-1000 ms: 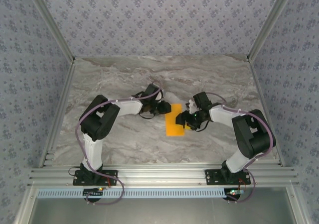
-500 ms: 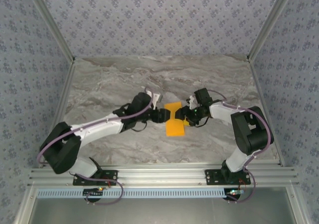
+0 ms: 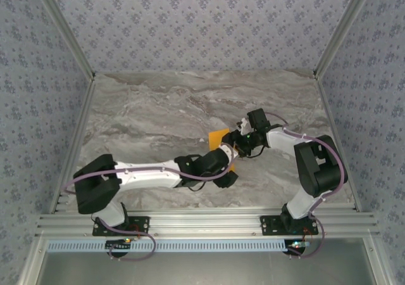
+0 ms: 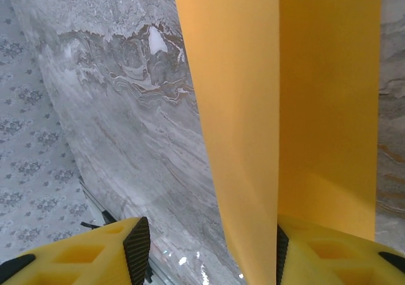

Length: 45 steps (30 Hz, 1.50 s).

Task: Fold a paper plane with a square sheet of paper (fold left side to right side)
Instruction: Fold the triangle a second time at the center of the table.

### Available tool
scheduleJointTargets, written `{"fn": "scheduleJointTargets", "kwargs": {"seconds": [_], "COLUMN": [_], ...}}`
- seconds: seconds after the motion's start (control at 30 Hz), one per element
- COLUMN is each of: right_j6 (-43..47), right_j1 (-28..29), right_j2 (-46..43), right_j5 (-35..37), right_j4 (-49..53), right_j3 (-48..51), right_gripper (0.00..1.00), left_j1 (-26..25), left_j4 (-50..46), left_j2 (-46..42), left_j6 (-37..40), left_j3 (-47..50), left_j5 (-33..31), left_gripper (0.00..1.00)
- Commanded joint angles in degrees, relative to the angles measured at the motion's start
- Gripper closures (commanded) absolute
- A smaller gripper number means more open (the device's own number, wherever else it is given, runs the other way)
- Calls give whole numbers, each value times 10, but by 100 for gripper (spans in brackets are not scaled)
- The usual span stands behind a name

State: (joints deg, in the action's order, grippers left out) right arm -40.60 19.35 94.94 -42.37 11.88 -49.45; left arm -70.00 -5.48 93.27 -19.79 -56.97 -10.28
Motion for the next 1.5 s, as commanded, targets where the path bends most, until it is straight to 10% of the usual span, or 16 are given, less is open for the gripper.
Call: {"fn": "scheduleJointTargets", "kwargs": {"seconds": [0.0, 0.6, 1.23, 1.47], "right_j6": [-25, -54, -12, 26], "right_j1": [-4, 1, 4, -3], "right_j2": [-17, -29, -24, -35], "right_j5": [-19, -19, 16, 21], "right_j4": [-6, -21, 25, 40], "right_j3": [-13, -16, -29, -49], "right_gripper": [46, 47, 48, 46], "left_j1": [-13, -35, -35, -21], "left_j4": [-49, -127, -92, -66], "left_j2": [32, 146, 117, 97], "left_j6": [19, 2, 5, -7], "left_j3": [-48, -137, -109, -86], "left_j5": [-68, -189, -167, -122], "left_gripper": [27, 29, 95, 100]}}
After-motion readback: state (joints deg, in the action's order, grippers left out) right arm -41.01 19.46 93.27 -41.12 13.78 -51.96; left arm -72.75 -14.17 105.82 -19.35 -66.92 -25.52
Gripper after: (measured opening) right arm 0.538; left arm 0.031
